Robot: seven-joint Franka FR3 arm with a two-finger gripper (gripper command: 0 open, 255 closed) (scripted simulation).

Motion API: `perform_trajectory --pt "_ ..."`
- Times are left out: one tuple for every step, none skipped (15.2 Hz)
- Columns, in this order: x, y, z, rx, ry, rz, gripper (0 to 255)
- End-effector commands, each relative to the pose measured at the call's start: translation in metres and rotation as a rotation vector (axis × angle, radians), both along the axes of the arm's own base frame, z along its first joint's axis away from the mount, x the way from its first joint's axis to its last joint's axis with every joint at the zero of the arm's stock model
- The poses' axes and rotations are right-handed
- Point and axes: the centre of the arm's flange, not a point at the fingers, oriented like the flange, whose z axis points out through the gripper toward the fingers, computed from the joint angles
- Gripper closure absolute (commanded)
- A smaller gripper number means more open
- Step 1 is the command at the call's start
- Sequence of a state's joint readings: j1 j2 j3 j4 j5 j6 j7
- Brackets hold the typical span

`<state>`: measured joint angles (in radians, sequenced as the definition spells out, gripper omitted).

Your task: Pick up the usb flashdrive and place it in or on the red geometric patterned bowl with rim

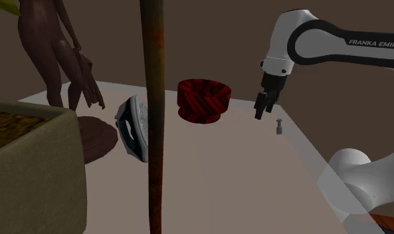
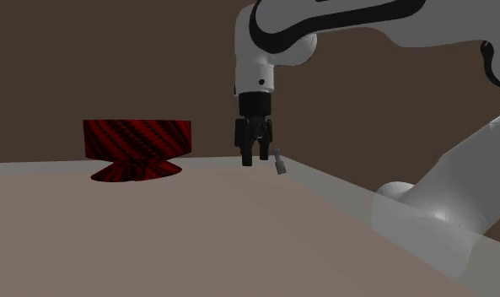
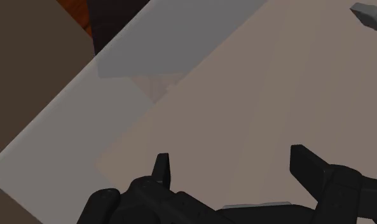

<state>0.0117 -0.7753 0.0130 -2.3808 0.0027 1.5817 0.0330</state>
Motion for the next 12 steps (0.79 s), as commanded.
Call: perform_trajectory --pt "0.000 0.000 0.000 0.000 0.000 0.000 0" --pt "-0.005 0.000 0.003 0.041 0.041 -0.052 0" --pt "-0.010 -0.001 0.006 0.082 0.081 -0.104 0" --pt "-0.014 -0.001 0.010 0.123 0.122 -0.156 0" --pt "-0.019 -0.001 0.013 0.164 0.163 -0.209 0" --pt "-0.023 -0.001 0.017 0.205 0.204 -0.261 0" --pt "-0.027 -0.001 0.021 0.246 0.244 -0.313 0" --pt "-0.031 0.000 0.025 0.287 0.285 -0.365 0" --pt "-0.035 0.000 0.030 0.328 0.326 -0.417 0" --pt "-0.037 0.000 0.032 0.351 0.349 -0.447 0" --pt "-0.038 0.002 0.027 0.351 0.349 -0.447 0" --pt "-0.040 0.004 0.023 0.351 0.349 -0.447 0"
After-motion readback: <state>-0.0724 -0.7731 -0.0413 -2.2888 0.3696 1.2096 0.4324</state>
